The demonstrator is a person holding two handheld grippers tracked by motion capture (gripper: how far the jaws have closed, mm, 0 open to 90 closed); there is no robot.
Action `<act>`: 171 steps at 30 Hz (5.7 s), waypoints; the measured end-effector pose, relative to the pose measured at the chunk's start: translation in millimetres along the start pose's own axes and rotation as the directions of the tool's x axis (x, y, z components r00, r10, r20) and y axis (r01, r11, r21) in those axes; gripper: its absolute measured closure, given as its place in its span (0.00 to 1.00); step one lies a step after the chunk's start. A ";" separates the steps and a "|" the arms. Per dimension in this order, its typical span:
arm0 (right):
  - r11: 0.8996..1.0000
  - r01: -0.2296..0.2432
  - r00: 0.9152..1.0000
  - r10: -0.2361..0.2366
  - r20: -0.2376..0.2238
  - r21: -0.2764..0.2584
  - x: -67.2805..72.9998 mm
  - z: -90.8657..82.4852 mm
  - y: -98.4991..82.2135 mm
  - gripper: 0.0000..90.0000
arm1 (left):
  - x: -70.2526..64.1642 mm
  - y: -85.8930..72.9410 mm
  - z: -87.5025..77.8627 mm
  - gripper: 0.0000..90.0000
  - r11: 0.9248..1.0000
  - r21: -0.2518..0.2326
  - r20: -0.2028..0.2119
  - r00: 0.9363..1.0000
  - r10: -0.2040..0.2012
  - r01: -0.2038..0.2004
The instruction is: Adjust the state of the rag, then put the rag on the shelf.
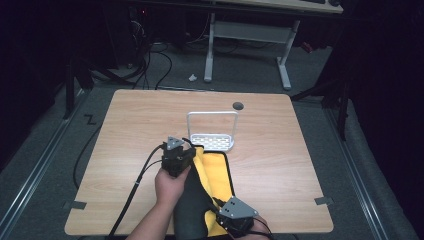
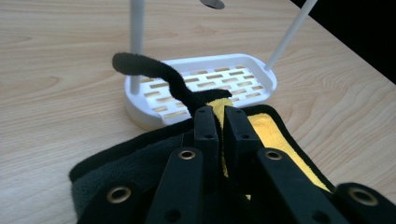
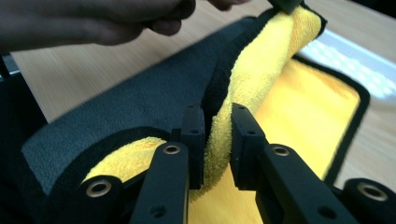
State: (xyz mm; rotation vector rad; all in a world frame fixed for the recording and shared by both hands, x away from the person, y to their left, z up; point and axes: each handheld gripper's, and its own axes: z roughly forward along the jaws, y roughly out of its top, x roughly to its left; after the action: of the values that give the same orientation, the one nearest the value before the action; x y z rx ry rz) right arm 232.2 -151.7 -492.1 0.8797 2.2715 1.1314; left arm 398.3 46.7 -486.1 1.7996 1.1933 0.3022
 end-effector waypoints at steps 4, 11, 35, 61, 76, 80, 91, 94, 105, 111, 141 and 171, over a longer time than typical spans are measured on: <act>0.999 -0.030 1.000 0.029 0.008 0.023 -7.5 -2.7 -10.9 0.86 | -8.4 -0.7 10.2 0.93 1.000 0.023 -0.013 1.000 0.017 -0.017; 0.998 -0.062 0.998 0.062 0.020 0.010 -17.4 -10.1 -18.6 0.80 | -23.3 -0.5 25.8 0.93 0.999 0.035 0.007 0.999 0.032 -0.032; 0.997 -0.074 0.993 0.075 0.087 -0.010 -27.2 -7.1 -23.9 0.69 | -7.2 -24.0 -6.9 0.64 0.998 0.020 0.103 0.993 0.050 -0.053; 0.975 -0.146 0.983 0.123 0.136 0.167 -75.9 64.1 -4.7 0.93 | 6.0 -96.3 -59.3 0.76 0.970 0.126 0.142 0.971 0.190 -0.208; 0.977 -0.115 0.991 0.100 0.089 0.178 -53.8 29.0 -27.1 0.92 | -4.6 -109.8 -75.6 0.77 0.966 0.151 0.217 0.960 0.176 -0.211; 0.980 -0.114 0.992 0.103 0.079 0.164 -51.2 20.6 -34.2 0.92 | -11.1 -111.5 -79.2 0.76 0.960 0.171 0.236 0.955 0.177 -0.220; 0.981 -0.113 0.993 0.105 0.061 0.157 -54.4 21.5 -35.1 0.92 | 43.4 -63.6 -54.8 0.62 0.997 0.061 0.163 0.986 0.032 -0.043; 0.981 -0.116 0.993 0.108 0.058 0.158 -54.8 21.5 -35.1 0.92 | 49.7 -48.8 -34.3 0.58 0.998 0.066 0.140 0.990 -0.013 0.003; 0.981 -0.112 0.993 0.105 0.055 0.156 -55.1 21.6 -35.3 0.91 | 42.4 -48.3 -4.2 0.62 0.993 0.110 0.042 0.998 0.038 -0.042; 0.980 -0.129 0.991 0.123 0.050 0.149 -55.4 21.9 -35.4 0.88 | 28.8 -53.8 -4.3 0.74 0.981 0.109 -0.001 0.987 0.161 -0.160; 0.927 -0.357 0.923 0.330 0.200 0.119 -105.0 76.6 -8.0 0.64 | 39.0 -52.6 -4.9 0.85 0.989 0.113 0.077 0.993 0.086 -0.094; 0.968 -0.242 0.958 0.228 0.174 0.066 -91.7 70.3 -4.3 0.90 | 42.9 -53.7 -10.2 0.88 0.996 0.077 0.104 0.994 0.041 -0.049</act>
State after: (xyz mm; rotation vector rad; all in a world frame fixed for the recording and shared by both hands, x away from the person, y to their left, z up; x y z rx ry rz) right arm 339.0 -181.5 -525.0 1.2587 2.1350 1.0195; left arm 381.2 93.1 -534.8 1.8895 1.1077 0.1889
